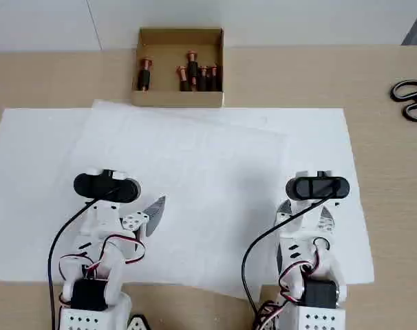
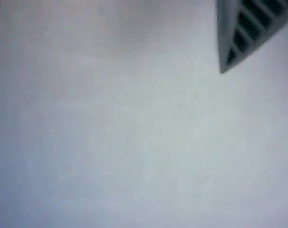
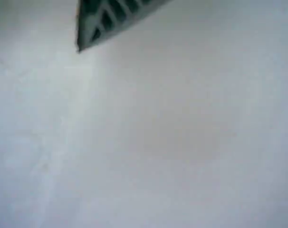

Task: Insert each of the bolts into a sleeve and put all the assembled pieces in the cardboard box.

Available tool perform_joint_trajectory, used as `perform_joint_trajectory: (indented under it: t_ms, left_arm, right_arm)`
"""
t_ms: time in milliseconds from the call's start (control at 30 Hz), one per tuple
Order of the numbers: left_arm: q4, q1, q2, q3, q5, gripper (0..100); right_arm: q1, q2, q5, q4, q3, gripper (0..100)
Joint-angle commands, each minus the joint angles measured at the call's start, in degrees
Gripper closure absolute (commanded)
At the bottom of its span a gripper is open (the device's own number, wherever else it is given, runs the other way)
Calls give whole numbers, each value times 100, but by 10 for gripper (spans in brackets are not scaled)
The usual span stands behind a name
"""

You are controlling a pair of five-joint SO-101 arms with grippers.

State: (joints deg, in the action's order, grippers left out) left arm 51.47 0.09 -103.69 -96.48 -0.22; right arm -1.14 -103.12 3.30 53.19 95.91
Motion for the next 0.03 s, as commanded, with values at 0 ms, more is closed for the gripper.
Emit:
perform_joint_trajectory:
  t_ms: [0]
  left_arm:
    - [18, -9, -44, 13, -26, 694]
  right_arm:
    - [-57, -84, 35, 13, 53, 753]
